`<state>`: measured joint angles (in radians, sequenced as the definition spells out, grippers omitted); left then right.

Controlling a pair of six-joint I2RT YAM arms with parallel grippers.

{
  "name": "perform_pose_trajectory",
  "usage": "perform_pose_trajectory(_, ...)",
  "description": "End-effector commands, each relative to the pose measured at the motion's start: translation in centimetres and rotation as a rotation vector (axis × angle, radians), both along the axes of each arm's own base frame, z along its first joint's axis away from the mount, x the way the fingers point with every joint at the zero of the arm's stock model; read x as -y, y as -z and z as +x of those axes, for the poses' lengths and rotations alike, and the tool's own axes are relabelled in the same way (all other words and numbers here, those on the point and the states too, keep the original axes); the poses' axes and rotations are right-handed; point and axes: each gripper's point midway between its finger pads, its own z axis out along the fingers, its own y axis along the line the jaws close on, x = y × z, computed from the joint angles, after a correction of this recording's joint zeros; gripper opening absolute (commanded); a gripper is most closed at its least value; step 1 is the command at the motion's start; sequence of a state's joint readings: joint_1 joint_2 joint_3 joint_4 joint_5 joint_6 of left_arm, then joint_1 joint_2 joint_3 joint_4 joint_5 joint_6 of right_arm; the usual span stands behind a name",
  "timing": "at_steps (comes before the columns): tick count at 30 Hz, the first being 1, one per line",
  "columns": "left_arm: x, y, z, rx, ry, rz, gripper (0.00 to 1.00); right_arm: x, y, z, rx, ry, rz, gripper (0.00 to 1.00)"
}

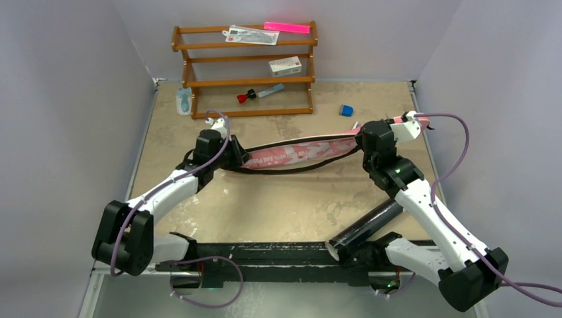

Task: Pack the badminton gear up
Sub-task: Zip the racket bag at the center of the board.

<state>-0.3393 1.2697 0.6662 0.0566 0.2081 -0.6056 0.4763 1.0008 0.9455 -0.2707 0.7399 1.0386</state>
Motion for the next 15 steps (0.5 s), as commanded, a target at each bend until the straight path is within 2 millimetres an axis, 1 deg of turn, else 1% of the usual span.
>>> perform_pose_trajectory(1,-0.7,-1.2,1.9,0.044,-0.074,0.042,0.15,-0.3,-2.9,0.7,0.101,-0.002,0.043,0.00)
perform_pose_trajectory(4,-1.0,-1.3,2.3,0.050,-0.110,0.055,0.08,-0.3,-2.9,0.7,0.101,-0.003,0.043,0.00)
perform_pose_trajectory(6,-1.4,-1.5,2.6,0.055,-0.136,0.069,0.00,-0.3,-2.8,0.7,0.100,-0.005,0.043,0.00)
perform_pose_trajectory(9,-2.0,-1.6,2.6,0.060,-0.159,0.085,0.00,-0.4,-2.7,0.7,0.097,-0.008,0.044,0.00)
perform_pose_trajectory(12,-2.9,-1.6,2.7,0.060,-0.204,0.116,0.00,-0.3,-2.6,0.7,0.095,-0.003,0.041,0.00)
perform_pose_trajectory(13,-3.4,-0.9,2.2,0.026,-0.220,0.133,0.00,-0.3,-2.6,0.8,0.095,0.001,0.039,0.00)
perform_pose_trajectory(15,-4.1,-0.4,1.8,-0.012,-0.246,0.162,0.00,0.0,-2.5,0.7,0.088,0.018,0.035,0.00)
